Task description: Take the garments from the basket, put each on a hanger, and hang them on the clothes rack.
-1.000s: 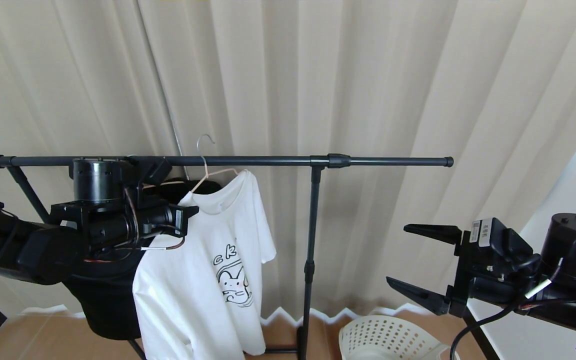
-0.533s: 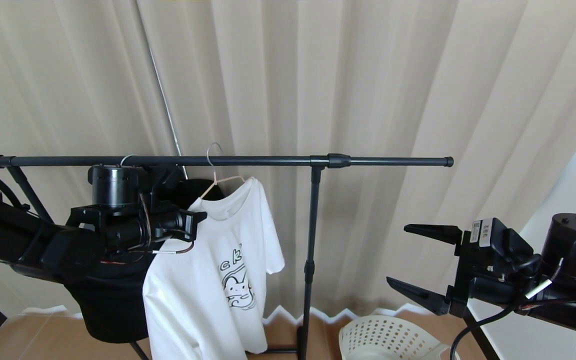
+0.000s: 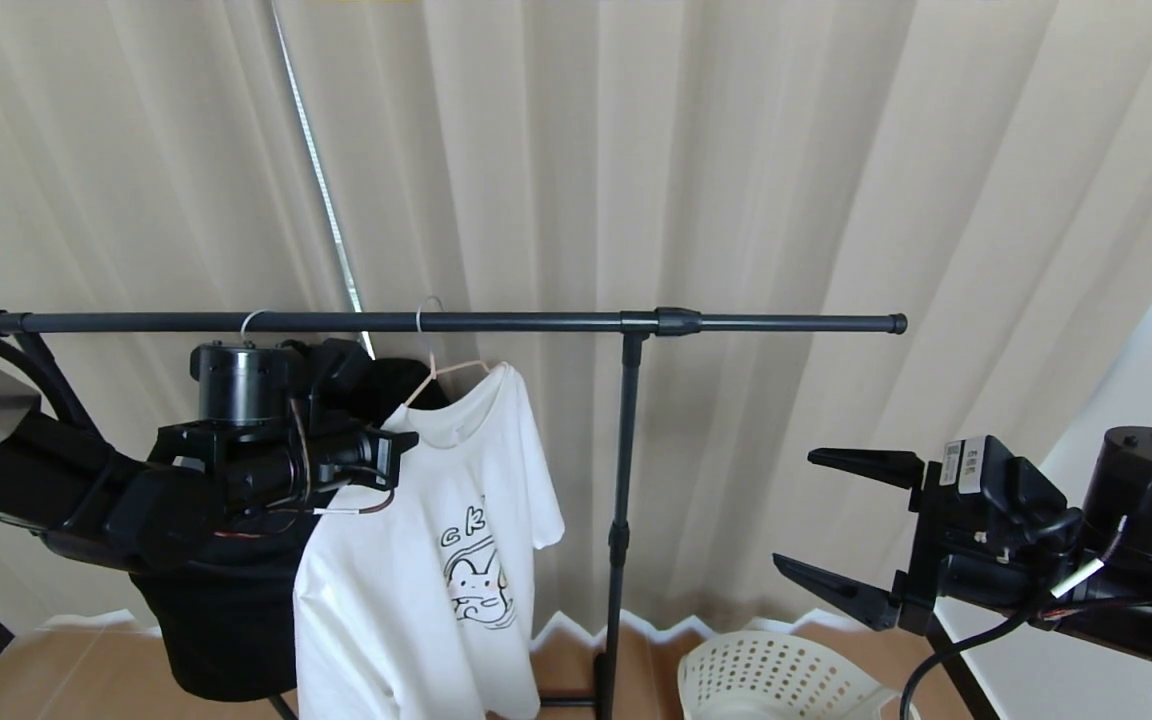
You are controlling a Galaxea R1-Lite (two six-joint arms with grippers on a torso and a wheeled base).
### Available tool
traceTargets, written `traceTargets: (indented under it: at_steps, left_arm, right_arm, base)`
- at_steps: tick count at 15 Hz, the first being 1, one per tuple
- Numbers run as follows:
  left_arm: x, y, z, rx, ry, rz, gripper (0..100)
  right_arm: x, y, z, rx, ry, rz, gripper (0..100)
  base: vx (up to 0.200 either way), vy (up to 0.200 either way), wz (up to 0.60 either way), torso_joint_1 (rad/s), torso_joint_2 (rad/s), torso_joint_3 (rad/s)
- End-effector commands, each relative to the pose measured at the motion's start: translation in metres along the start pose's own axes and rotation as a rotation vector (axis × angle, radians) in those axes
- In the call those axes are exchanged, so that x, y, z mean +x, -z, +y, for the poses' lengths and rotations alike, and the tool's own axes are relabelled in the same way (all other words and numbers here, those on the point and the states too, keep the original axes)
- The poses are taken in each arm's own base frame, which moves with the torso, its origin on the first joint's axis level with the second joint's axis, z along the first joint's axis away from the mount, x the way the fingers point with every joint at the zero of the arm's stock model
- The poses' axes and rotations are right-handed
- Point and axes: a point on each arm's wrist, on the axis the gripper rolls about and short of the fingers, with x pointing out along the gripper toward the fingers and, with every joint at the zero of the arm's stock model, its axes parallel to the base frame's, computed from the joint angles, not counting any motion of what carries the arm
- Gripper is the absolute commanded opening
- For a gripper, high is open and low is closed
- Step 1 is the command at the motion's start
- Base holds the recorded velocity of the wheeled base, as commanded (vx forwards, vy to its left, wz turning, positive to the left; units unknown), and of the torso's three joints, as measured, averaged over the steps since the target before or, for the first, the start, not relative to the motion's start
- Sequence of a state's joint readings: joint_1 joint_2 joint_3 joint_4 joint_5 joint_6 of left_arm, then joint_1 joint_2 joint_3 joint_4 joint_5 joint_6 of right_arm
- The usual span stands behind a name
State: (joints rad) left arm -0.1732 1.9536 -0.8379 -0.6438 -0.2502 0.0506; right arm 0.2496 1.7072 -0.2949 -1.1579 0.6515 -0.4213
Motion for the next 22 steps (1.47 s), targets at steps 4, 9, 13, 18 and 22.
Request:
traceTargets:
  at_steps: [4,9,13,18,22]
  left_arm:
    - [0.004,0.007,0.000,-0.001,0.003,0.011,0]
    - [0.003,0.005,0.000,0.000,0.005,0.005,100]
    - [-0.045,-0.012,-0.011,0.011,0.001,-0.083,100]
    - [-0.197,-0.010,-0.050,0.059,-0.014,-0.328,100]
    - [-0.269,0.083,-0.073,0.038,-0.012,-0.234,100]
  right_arm:
    - [0.000,0.000,0.000,-0.001,-0.001,0.000,100]
    - [0.000,0.000,0.000,-0.001,-0.001,0.000,100]
    - [0.000,-0.009,-0.003,-0.025,0.039,-0.021,100]
    - [-0.010,-0.064,-0.006,0.072,0.391,-0.013,100]
    - [-0.057,-0.092,0.011,0.117,0.480,0.120,100]
  base:
    - [0.000,0.000,0.00,0.000,0.00,0.000]
    - [0.000,0.000,0.00,0.000,0.00,0.000]
    - [0.000,0.000,0.00,0.000,0.00,0.000]
    - [0.000,0.000,0.00,0.000,0.00,0.000]
    - [0.000,0.000,0.00,0.000,0.00,0.000]
